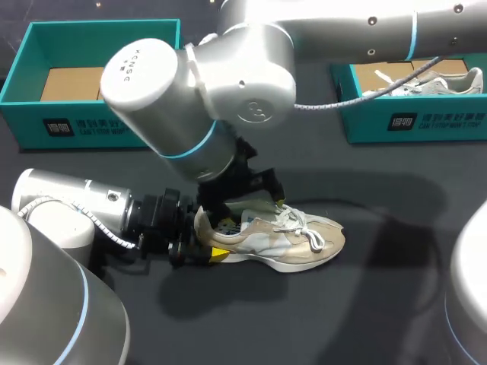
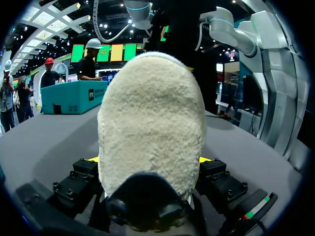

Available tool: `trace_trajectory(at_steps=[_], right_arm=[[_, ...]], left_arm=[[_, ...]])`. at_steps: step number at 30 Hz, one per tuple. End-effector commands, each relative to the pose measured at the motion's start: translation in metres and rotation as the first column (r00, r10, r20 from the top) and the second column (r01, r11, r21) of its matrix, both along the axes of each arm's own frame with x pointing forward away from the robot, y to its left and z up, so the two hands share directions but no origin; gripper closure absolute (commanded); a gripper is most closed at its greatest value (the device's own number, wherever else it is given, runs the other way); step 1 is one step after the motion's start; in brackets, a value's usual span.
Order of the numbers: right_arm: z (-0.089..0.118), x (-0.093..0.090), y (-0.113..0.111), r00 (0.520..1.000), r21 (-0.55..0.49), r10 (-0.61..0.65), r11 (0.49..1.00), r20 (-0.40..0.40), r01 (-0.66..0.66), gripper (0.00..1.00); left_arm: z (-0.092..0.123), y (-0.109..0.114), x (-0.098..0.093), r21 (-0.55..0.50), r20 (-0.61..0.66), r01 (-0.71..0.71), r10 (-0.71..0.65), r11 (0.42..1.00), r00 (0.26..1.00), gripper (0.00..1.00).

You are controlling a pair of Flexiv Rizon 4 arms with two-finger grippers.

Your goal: Take the shoe out of the shoebox, open the shoe tongue, remove and reinsert the insole, then place the shoe into the shoebox

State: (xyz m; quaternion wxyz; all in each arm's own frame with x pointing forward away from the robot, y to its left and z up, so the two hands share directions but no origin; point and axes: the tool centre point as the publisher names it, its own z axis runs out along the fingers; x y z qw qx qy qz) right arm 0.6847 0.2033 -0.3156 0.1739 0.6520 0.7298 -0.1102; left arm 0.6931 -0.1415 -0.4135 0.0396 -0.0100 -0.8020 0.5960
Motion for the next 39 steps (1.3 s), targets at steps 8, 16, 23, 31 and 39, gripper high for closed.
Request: trace_trajectory(at_steps=[8, 16, 23, 31, 39], right_arm=[[-0.015, -0.002, 0.005, 0.875, -0.057, -0.423, 0.893, 0.235, 0.446, 0.0], [-0.022, -0.001, 0.001, 0.864, -0.043, -0.439, 0.886, 0.248, 0.462, 0.0], [-0.028, 0.001, -0.004, 0.857, -0.03, -0.443, 0.884, 0.265, 0.466, 0.0], [-0.028, 0.003, -0.017, 0.834, -0.01, -0.471, 0.869, 0.286, 0.494, 0.0], [-0.029, 0.007, -0.032, 0.82, 0.008, -0.495, 0.857, 0.286, 0.515, 0.18]], left_arm=[[0.0, 0.001, -0.001, 0.0, 0.001, -0.002, 0.002, 1.0, 1.0, 1.0], [0.0, 0.001, -0.001, 0.0, 0.001, -0.002, 0.002, 1.0, 1.0, 1.0], [0.0, 0.001, -0.001, 0.0, 0.001, -0.002, 0.002, 1.0, 1.0, 1.0], [0.0, 0.001, -0.001, 0.0, 0.001, -0.002, 0.002, 1.0, 1.0, 1.0], [0.0, 0.001, -0.001, 0.0, 0.001, -0.002, 0.002, 1.0, 1.0, 1.0]])
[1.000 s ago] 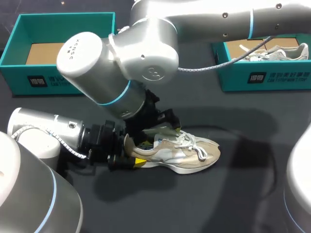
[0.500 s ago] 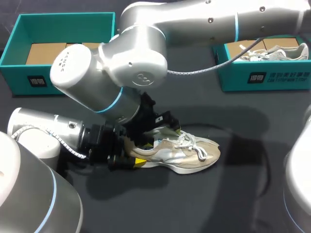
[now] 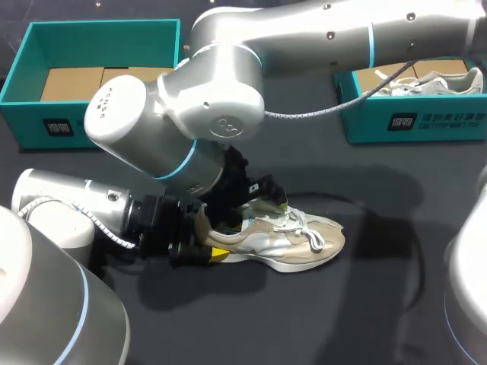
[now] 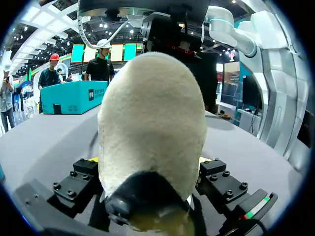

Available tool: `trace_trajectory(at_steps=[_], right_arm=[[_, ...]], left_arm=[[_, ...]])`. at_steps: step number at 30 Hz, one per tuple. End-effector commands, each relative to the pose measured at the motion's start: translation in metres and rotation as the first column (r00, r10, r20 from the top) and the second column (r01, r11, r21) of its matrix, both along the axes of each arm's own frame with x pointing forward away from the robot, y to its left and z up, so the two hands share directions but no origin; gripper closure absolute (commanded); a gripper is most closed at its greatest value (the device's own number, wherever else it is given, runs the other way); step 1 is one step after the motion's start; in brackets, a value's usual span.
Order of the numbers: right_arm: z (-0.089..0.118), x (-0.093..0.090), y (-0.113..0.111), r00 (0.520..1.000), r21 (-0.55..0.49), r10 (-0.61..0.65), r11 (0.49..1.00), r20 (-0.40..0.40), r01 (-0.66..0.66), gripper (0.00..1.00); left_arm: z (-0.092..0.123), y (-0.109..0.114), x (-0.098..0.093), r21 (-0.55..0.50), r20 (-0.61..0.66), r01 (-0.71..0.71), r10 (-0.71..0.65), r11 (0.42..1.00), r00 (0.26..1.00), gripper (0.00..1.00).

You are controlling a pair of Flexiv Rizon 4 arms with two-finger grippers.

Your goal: Take the shoe out of the shoebox, open the shoe tongue, remove and reinsert the insole, then place the shoe into the shoebox

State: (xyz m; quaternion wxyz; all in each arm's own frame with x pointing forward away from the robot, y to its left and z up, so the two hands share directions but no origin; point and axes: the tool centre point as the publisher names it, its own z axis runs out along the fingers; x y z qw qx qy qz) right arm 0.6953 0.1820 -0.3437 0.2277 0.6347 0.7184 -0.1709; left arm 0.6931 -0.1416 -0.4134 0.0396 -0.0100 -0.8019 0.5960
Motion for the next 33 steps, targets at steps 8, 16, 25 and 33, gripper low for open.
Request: trace_trajectory(at_steps=[8, 16, 25, 33], right_arm=[[0.008, -0.005, -0.015, 0.814, 0.18, -0.504, 0.864, 0.289, 0.471, 0.32], [0.021, -0.013, -0.015, 0.813, 0.187, -0.509, 0.861, 0.282, 0.474, 0.31], [0.018, -0.019, -0.007, 0.834, 0.194, -0.499, 0.865, 0.236, 0.463, 0.34], [0.01, -0.026, 0.004, 0.849, 0.198, -0.489, 0.869, 0.2, 0.454, 0.5]], left_arm=[[0.0, 0.001, -0.001, 0.0, 0.001, -0.002, 0.002, 1.0, 1.0, 1.0], [0.0, 0.001, -0.001, 0.0, 0.001, -0.002, 0.002, 1.0, 1.0, 1.0], [0.0, 0.001, -0.001, 0.0, 0.001, -0.002, 0.002, 1.0, 1.0, 1.0], [0.0, 0.001, -0.001, 0.0, 0.001, -0.002, 0.002, 1.0, 1.0, 1.0]])
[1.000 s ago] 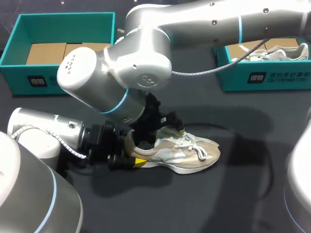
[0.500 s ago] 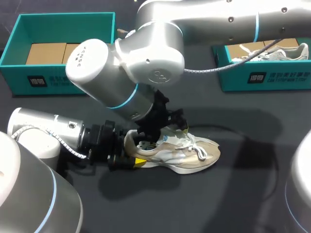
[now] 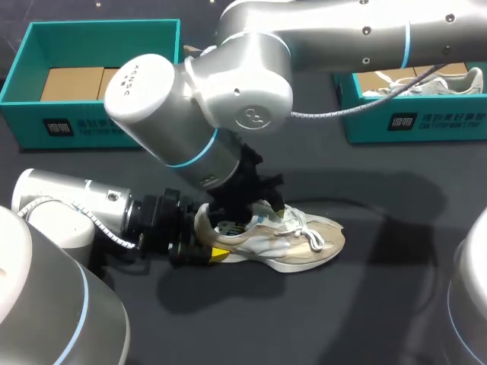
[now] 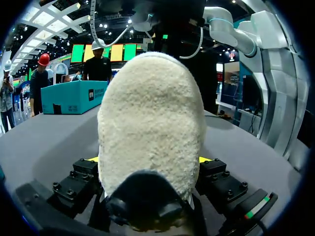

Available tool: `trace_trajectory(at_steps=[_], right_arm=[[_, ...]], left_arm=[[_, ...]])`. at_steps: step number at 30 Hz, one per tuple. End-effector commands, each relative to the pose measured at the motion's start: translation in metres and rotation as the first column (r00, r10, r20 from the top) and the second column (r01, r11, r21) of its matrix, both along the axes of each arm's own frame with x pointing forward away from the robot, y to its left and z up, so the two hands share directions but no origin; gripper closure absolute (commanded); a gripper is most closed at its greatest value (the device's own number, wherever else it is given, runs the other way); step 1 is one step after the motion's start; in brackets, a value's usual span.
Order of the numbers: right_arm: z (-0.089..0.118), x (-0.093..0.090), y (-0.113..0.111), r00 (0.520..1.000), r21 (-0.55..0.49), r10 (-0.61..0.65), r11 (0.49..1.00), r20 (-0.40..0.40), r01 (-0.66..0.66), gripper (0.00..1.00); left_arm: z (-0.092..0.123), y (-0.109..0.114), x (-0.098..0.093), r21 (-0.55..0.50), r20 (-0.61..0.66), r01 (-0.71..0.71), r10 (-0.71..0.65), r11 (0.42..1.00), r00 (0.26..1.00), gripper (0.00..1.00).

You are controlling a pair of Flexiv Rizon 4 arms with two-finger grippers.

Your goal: Take the shoe out of the shoebox, open the shoe tongue, remove and reinsert the insole, then place the shoe into the shoebox

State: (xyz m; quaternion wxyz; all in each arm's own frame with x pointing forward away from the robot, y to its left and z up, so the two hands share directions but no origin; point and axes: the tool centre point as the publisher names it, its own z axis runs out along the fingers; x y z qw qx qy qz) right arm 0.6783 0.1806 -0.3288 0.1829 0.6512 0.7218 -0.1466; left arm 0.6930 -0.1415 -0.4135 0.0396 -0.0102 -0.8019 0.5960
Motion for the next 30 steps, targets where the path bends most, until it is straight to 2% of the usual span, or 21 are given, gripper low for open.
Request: trace_trajectory(at_steps=[1, 5, 14, 20, 22, 24, 30], right_arm=[[-0.004, -0.011, 0.006, 0.853, 0.097, -0.468, 0.883, 0.231, 0.459, 0.5], [0.001, -0.017, 0.01, 0.852, 0.093, -0.466, 0.884, 0.238, 0.457, 0.47], [0.01, -0.022, 0.016, 0.862, 0.07, -0.452, 0.891, 0.232, 0.449, 0.54], [0.009, -0.018, 0.01, 0.873, 0.066, -0.443, 0.896, 0.202, 0.439, 0.72], [0.008, -0.016, 0.007, 0.875, 0.069, -0.443, 0.896, 0.194, 0.438, 0.82], [0.007, -0.015, 0.004, 0.883, 0.081, -0.434, 0.901, 0.177, 0.427, 1.0], [0.013, -0.014, -0.007, 0.902, 0.091, -0.406, 0.914, 0.144, 0.396, 1.0]], left_arm=[[0.0, 0.001, -0.001, 0.0, 0.001, -0.002, 0.002, 1.0, 1.0, 1.0], [0.0, 0.001, -0.001, 0.0, 0.001, -0.002, 0.002, 1.0, 1.0, 1.0], [0.0, 0.001, -0.001, 0.0, 0.001, -0.002, 0.002, 1.0, 1.0, 1.0], [0.0, 0.001, -0.001, 0.0, 0.001, -0.002, 0.002, 1.0, 1.0, 1.0], [0.0, 0.001, -0.001, 0.0, 0.001, -0.002, 0.002, 1.0, 1.0, 1.0], [0.0, 0.001, -0.001, 0.0, 0.001, -0.002, 0.002, 1.0, 1.0, 1.0], [0.0, 0.001, -0.001, 0.0, 0.001, -0.002, 0.002, 1.0, 1.0, 1.0]])
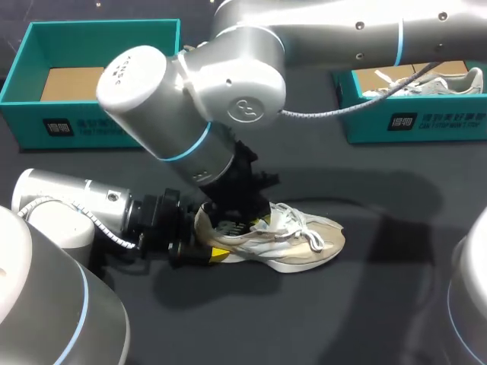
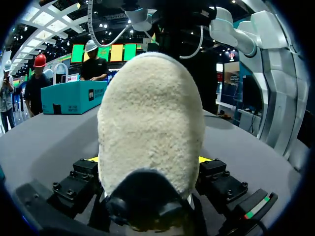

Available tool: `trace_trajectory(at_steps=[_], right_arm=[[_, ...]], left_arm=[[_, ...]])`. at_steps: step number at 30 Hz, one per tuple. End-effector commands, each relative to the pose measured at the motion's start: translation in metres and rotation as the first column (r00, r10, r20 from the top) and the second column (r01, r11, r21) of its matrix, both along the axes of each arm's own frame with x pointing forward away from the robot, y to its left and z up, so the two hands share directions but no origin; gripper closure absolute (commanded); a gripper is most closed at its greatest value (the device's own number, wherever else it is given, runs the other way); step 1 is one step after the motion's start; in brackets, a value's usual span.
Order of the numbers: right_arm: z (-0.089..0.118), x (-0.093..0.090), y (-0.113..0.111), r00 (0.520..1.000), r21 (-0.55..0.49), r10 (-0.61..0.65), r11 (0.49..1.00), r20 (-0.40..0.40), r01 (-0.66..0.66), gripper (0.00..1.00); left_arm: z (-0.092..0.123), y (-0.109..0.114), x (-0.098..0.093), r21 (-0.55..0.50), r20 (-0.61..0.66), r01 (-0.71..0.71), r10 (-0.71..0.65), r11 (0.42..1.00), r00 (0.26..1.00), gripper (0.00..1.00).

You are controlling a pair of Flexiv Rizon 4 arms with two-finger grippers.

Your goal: Take the shoe out of the shoebox, open the shoe tongue, remove and reinsert the insole, then place the shoe into the shoebox

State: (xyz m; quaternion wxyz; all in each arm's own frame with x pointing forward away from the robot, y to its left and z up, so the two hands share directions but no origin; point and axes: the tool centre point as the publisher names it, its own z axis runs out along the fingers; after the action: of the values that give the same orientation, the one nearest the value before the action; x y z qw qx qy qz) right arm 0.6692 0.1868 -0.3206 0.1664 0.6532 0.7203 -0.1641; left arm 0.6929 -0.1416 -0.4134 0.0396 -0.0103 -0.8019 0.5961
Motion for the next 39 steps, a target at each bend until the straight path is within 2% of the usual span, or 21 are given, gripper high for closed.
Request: trace_trajectory(at_steps=[1, 3, 6, 9, 11, 28, 32, 39], right_arm=[[0.006, -0.004, -0.018, 0.907, 0.11, -0.381, 0.924, 0.178, 0.367, 1.0], [0.011, -0.004, -0.027, 0.905, 0.108, -0.388, 0.921, 0.175, 0.374, 1.0], [0.019, -0.002, -0.044, 0.919, 0.168, -0.364, 0.925, 0.15, 0.339, 1.0], [0.024, 0.0, -0.057, 0.934, 0.25, -0.335, 0.922, 0.123, 0.298, 1.0], [0.023, 0.003, -0.068, 0.954, 0.349, -0.292, 0.903, 0.072, 0.25, 1.0], [0.023, 0.003, -0.068, 0.954, 0.349, -0.292, 0.903, 0.072, 0.25, 1.0], [0.021, 0.005, -0.079, 0.958, 0.421, -0.284, 0.874, 0.035, 0.244, 1.0], [0.011, 0.008, -0.098, 0.959, 0.457, -0.282, 0.853, -0.001, 0.251, 1.0]], left_arm=[[-0.001, 0.001, -0.001, 0.0, 0.001, -0.002, 0.002, 1.0, 1.0, 1.0], [-0.001, 0.001, -0.001, 0.0, 0.001, -0.002, 0.002, 1.0, 1.0, 1.0], [-0.001, 0.001, -0.001, 0.0, 0.001, -0.002, 0.002, 1.0, 1.0, 1.0], [-0.001, 0.001, -0.001, 0.0, 0.001, -0.002, 0.002, 1.0, 1.0, 1.0], [-0.001, 0.001, -0.001, 0.0, 0.001, -0.002, 0.002, 1.0, 1.0, 1.0], [-0.001, 0.001, -0.001, 0.0, 0.001, -0.002, 0.002, 1.0, 1.0, 1.0], [-0.001, 0.001, -0.001, 0.0, 0.001, -0.002, 0.002, 1.0, 1.0, 1.0], [-0.001, 0.001, -0.001, 0.0, 0.001, -0.002, 0.002, 1.0, 1.0, 1.0]])
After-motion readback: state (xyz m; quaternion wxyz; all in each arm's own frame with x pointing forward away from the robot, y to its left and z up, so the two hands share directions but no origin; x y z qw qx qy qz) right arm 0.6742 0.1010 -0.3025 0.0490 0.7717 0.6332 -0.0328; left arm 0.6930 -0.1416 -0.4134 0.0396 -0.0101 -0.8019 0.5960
